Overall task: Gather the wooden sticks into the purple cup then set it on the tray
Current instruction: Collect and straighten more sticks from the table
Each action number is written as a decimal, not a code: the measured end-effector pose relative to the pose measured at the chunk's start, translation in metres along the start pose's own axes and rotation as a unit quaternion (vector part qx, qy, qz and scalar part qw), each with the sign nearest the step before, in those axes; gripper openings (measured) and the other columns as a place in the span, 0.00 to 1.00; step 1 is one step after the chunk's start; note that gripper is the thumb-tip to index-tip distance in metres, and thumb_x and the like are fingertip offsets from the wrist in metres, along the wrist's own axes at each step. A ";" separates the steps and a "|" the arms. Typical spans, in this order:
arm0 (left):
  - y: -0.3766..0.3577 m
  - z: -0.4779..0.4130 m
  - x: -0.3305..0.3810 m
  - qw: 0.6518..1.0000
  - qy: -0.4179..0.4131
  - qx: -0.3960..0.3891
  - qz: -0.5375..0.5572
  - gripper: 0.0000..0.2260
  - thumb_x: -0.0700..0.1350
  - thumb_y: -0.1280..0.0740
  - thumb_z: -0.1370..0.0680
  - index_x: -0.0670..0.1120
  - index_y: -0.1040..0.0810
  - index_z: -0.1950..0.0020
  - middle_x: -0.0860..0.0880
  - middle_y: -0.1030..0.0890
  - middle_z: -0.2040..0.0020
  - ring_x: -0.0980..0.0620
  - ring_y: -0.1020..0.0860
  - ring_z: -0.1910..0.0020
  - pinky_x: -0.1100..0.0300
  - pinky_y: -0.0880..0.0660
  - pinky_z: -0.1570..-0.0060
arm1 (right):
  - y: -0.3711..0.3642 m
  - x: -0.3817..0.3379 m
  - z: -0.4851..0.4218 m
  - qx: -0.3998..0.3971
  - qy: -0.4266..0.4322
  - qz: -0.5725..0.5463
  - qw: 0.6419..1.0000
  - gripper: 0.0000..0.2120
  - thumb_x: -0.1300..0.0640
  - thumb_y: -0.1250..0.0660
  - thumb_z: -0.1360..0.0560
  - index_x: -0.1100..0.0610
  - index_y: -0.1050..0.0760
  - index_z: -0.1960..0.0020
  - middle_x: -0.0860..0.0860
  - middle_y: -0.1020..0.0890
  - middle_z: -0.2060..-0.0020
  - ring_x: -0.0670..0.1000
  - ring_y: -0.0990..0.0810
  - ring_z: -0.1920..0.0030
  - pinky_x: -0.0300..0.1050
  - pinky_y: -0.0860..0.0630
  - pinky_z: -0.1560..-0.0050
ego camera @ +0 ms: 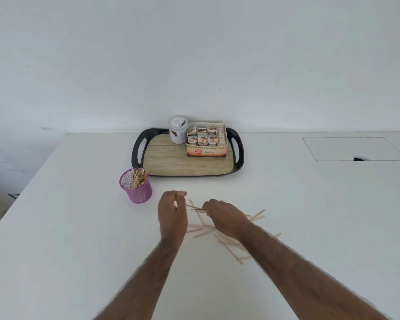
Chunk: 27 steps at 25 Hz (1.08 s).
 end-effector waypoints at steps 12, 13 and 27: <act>-0.057 0.022 -0.022 0.853 0.331 -0.145 0.377 0.30 0.63 0.53 0.15 0.46 0.34 0.22 0.43 0.27 0.26 0.44 0.29 0.27 0.47 0.36 0.24 | 0.035 -0.004 -0.010 0.079 -0.048 -0.182 0.979 0.08 0.62 0.46 0.17 0.57 0.29 0.42 0.51 0.20 0.49 0.53 0.21 0.51 0.51 0.24 0.52; -0.063 0.031 -0.026 0.824 0.368 -0.147 0.405 0.31 0.64 0.54 0.15 0.44 0.31 0.24 0.42 0.26 0.27 0.42 0.28 0.27 0.47 0.36 0.24 | 0.048 0.003 -0.012 0.118 -0.079 -0.241 0.960 0.08 0.59 0.45 0.16 0.58 0.28 0.43 0.51 0.19 0.50 0.51 0.21 0.53 0.49 0.24 0.54; -0.111 0.052 0.047 0.639 0.414 -0.168 0.625 0.29 0.58 0.49 0.14 0.34 0.24 0.32 0.34 0.17 0.41 0.41 0.15 0.45 0.49 0.19 0.45 | 0.132 0.000 -0.012 0.298 -0.091 -0.731 0.607 0.19 0.52 0.28 0.22 0.53 0.30 0.68 0.50 0.34 0.77 0.48 0.37 0.80 0.39 0.35 0.78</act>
Point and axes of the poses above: each hand's wrist, its own z-axis away from the middle knuckle, its own y-axis out of the back of the hand, x = y × z, the point moved 9 cm from there along -z, towards the middle knuckle
